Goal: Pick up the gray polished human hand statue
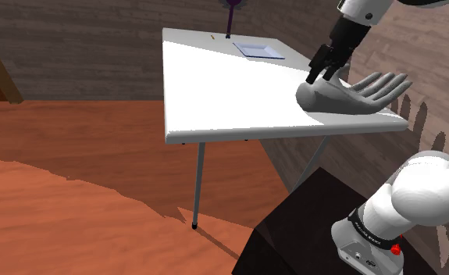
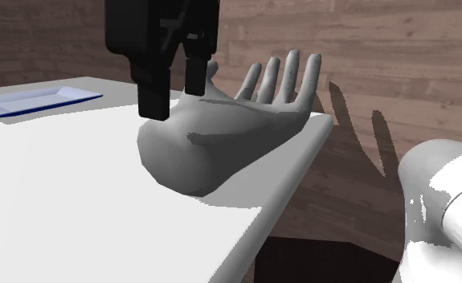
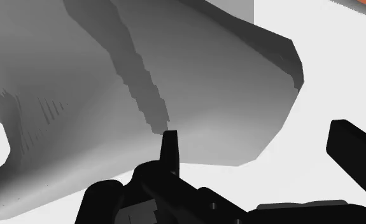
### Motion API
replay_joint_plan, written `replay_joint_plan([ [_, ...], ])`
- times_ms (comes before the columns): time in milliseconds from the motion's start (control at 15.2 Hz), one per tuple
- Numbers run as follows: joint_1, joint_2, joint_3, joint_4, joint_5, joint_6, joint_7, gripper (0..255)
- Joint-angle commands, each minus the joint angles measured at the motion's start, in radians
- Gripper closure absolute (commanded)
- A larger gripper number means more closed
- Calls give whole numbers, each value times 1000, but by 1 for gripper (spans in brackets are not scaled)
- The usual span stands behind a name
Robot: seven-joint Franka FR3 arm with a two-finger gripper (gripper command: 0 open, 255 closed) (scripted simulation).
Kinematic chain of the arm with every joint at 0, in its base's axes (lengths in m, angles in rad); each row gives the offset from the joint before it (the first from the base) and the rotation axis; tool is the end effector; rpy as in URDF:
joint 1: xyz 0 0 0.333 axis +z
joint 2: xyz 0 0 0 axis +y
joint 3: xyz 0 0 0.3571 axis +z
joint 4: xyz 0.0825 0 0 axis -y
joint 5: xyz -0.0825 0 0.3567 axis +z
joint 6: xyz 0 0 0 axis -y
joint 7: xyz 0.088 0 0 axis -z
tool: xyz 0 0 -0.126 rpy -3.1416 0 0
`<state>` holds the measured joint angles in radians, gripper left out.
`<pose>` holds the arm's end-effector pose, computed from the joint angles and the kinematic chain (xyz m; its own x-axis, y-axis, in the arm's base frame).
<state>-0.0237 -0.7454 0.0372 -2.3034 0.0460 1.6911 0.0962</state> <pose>0.2780 0.0136 0.6250 0.9870 -0.0946 0.1297 -0.0910 -0.9953 -0.0334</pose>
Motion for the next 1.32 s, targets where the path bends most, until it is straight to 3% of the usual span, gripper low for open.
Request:
replay_joint_plan([
  [0, 0, 0, 0, 0, 0, 0, 0, 0],
  [330, -167, 170, 73, 154, -104, -81, 317, 0],
  [792, -355, 356, 128, 367, -244, -283, 733, 0],
  [1254, -351, 336, 125, 254, -240, -192, 751, 0],
])
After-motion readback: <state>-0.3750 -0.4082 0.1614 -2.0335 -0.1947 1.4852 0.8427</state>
